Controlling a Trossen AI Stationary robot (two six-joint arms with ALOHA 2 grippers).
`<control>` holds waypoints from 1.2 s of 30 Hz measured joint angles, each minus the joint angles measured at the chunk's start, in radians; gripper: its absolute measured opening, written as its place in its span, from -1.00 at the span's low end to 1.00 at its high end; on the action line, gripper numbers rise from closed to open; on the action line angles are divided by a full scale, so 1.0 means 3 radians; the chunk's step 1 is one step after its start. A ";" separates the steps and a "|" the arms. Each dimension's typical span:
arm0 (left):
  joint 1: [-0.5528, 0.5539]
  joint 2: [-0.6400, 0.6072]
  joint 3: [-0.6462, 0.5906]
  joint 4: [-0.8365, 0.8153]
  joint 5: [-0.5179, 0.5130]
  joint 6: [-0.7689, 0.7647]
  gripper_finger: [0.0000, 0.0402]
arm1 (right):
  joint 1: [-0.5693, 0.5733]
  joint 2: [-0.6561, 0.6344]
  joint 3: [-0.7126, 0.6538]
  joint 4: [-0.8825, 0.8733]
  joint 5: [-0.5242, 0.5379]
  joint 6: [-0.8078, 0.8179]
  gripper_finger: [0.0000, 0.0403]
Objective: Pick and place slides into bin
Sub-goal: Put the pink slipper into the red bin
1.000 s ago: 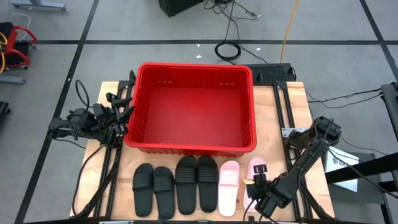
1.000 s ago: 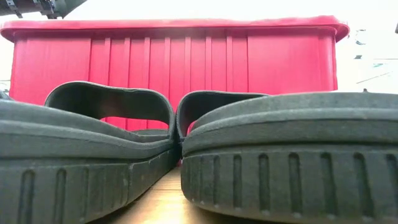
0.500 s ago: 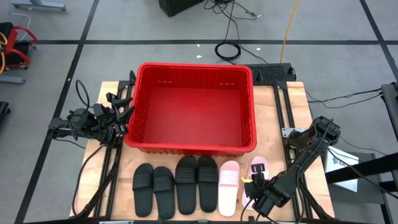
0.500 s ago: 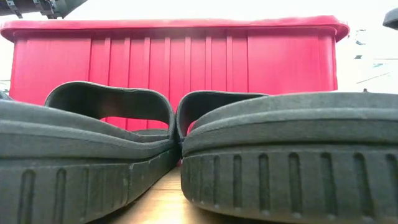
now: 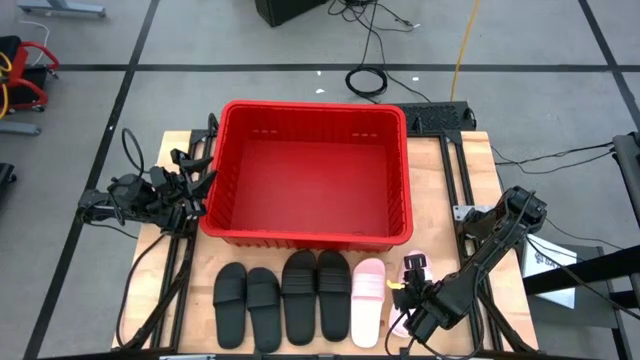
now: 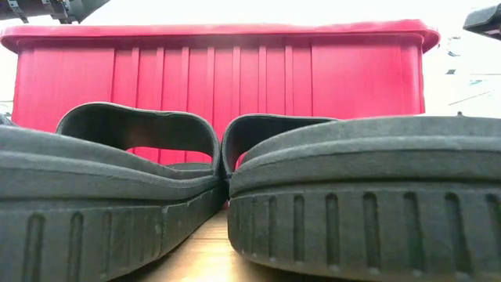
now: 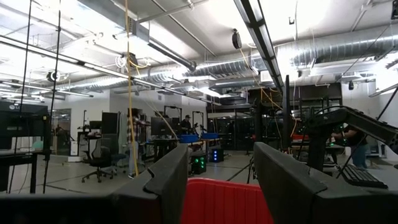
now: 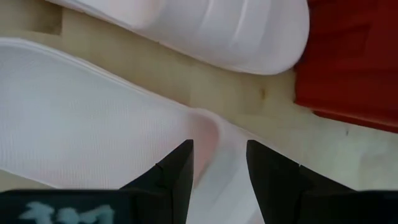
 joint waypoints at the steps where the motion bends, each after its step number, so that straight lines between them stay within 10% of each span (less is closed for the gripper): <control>1: 0.0000 0.0000 0.0000 0.0000 0.0000 0.0002 -0.06 | 0.0000 0.0000 0.0000 -0.0017 0.0000 0.0019 -0.31; 36: 0.0000 0.0000 0.0000 -0.0001 0.0000 -0.0004 -0.06 | 0.0008 -0.0004 -0.0581 -0.0560 -0.0451 0.0971 -0.33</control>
